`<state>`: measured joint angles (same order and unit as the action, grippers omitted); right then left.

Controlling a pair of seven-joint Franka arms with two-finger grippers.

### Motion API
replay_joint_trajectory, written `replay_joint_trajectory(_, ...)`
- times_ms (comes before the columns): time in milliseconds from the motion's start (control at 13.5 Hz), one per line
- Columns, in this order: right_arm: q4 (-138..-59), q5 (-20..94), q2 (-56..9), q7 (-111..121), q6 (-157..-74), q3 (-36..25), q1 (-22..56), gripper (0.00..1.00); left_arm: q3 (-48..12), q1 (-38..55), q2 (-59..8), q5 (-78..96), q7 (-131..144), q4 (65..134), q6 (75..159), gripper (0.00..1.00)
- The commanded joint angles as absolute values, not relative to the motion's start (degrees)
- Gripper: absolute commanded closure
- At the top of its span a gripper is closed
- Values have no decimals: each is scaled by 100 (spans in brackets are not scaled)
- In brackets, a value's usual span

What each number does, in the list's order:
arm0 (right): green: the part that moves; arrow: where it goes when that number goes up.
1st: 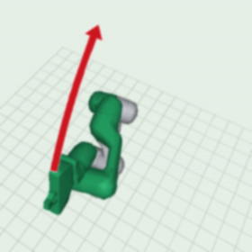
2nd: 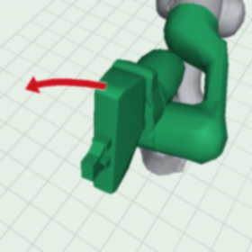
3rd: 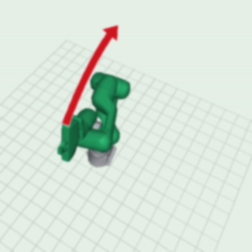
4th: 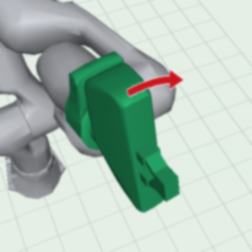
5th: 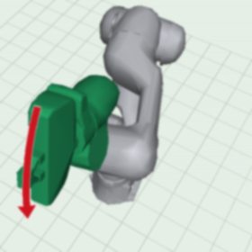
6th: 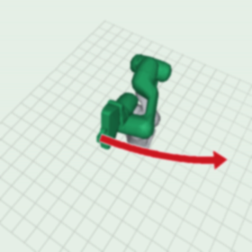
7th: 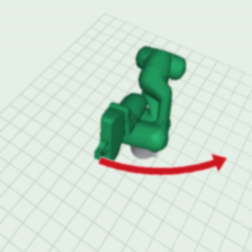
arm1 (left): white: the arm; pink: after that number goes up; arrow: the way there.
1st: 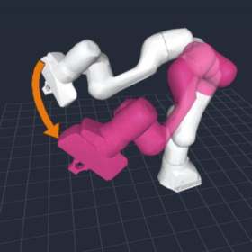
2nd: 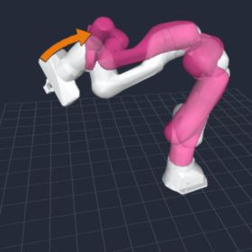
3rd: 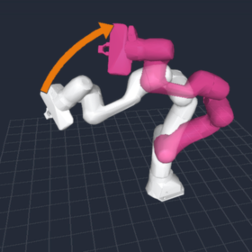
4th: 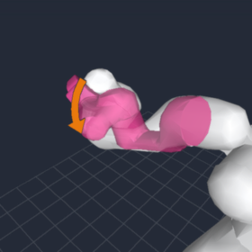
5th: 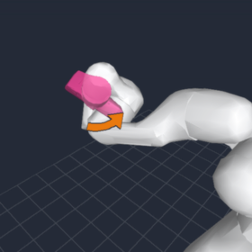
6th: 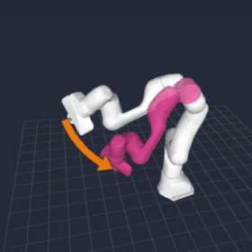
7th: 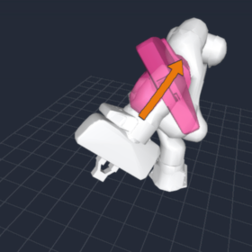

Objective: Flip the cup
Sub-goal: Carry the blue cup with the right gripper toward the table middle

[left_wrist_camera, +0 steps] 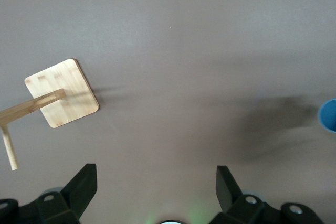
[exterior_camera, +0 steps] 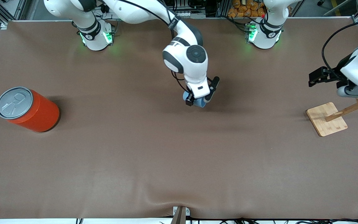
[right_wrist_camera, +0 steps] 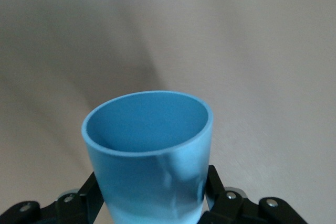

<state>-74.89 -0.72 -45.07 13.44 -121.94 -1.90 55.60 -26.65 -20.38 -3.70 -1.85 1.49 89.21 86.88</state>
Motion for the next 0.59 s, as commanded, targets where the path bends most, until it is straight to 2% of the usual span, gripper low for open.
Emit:
replay_joint_trajectory(0,-7365,-325,-4772,1511,-12226,-272,5879,87,-2672,-2039,-553,-237,105,8912,8806,0)
replay_joint_trajectory(519,-7383,-756,-5132,1811,-12217,-264,6178,87,-2681,-1995,-800,-202,158,8991,8868,0)
